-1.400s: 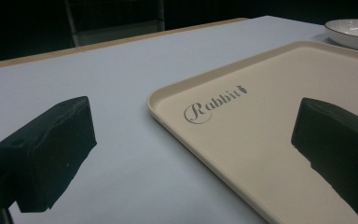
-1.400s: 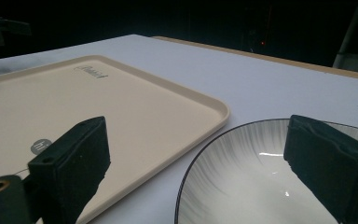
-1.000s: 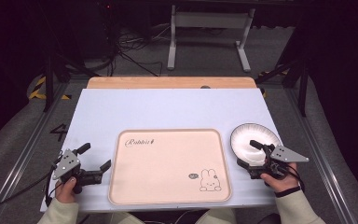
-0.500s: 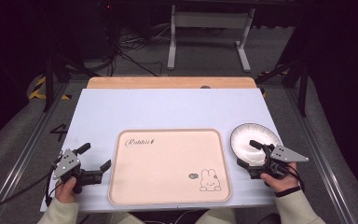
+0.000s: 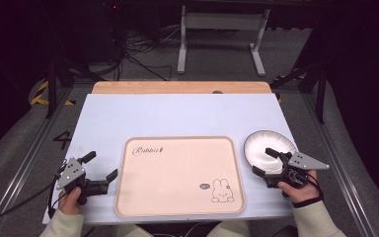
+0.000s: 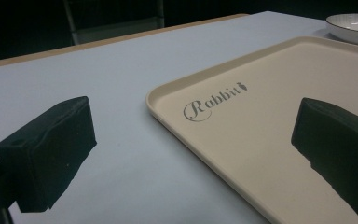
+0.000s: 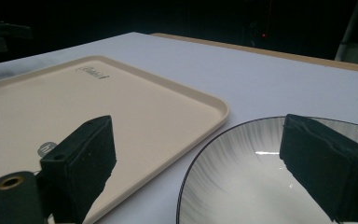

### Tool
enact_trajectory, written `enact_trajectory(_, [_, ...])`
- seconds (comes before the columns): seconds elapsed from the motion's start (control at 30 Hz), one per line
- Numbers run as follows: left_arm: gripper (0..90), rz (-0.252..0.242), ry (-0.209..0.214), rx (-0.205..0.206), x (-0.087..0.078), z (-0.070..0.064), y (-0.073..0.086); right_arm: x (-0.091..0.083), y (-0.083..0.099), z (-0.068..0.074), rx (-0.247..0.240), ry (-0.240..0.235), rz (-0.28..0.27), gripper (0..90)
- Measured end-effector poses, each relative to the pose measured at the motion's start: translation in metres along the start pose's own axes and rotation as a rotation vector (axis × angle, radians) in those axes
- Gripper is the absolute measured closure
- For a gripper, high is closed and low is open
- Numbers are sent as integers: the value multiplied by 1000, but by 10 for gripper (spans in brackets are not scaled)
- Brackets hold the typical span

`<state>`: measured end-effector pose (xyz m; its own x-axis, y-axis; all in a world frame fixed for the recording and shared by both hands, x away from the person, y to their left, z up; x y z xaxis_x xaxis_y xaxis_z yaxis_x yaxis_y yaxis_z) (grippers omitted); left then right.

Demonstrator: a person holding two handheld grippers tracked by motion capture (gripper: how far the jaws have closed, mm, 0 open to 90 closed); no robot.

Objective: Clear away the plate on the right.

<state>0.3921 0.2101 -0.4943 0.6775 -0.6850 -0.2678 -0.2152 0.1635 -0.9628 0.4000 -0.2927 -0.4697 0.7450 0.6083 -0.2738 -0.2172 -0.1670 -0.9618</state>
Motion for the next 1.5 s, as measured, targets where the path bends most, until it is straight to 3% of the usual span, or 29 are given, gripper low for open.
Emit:
enact_trajectory(0.2, [2,0,0,1,0,0,0,-3,-3,-6,-6,21,37,123])
enact_trajectory(0.77, [2,1,2,3,0,0,0,-9,-27,-29,-22,85,25,138])
enact_trajectory(1.5, [2,0,2,0,1,-1,0,-22,-34,-73,36,187,39,205])
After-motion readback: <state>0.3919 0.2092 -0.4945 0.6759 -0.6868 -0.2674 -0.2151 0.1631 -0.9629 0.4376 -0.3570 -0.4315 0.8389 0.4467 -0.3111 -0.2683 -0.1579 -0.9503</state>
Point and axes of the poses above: each handheld gripper's, and its own axes: x roughly forward along the jaws, y roughly out of its underside, z roughly to its left, the point moved 9 cm from there along x, roughly forward along the jaws, and after that the axes turned 7 degrees about y, right-handed, at the moved point
